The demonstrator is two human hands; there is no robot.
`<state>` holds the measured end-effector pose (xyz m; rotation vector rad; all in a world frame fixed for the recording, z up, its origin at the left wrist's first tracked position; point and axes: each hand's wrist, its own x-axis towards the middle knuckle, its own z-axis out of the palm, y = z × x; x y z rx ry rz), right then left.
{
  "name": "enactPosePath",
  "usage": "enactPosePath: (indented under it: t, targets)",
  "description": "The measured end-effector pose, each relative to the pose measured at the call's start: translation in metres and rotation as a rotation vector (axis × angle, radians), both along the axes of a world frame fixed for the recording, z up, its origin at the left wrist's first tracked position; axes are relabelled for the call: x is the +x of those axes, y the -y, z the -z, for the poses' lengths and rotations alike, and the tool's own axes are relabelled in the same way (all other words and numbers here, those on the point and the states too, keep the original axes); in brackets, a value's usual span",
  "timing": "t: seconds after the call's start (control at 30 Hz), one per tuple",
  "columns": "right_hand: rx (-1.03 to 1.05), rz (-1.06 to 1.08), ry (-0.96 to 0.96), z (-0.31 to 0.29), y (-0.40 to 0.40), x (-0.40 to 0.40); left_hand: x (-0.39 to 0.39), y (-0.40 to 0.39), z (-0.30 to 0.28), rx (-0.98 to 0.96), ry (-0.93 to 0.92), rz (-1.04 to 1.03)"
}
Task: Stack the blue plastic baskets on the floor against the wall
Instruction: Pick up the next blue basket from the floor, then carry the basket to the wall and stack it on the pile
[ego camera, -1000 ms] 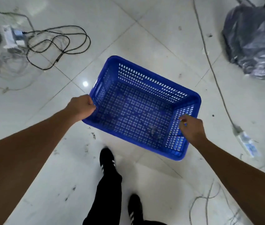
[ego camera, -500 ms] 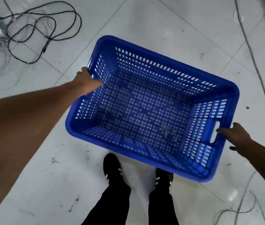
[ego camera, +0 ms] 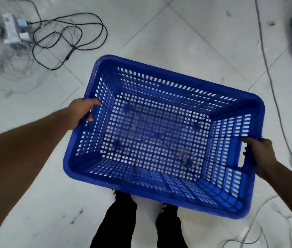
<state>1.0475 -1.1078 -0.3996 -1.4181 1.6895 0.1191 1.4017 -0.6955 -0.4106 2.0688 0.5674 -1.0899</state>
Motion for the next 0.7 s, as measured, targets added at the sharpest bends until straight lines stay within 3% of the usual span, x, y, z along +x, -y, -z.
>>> enactPosePath:
  t: [0.2, 0.37, 0.7]
  targets:
    - [0.019, -0.180, 0.085, -0.124, 0.005, 0.077, 0.009, -0.073, -0.133, -0.035, 0.067, -0.033]
    - [-0.038, -0.475, 0.200, -0.246, -0.012, 0.155, -0.007, -0.144, -0.269, -0.027, 0.202, -0.169]
    - [-0.106, -0.959, 0.389, -0.459, -0.164, 0.263, -0.184, -0.329, -0.487, -0.059, 0.434, -0.611]
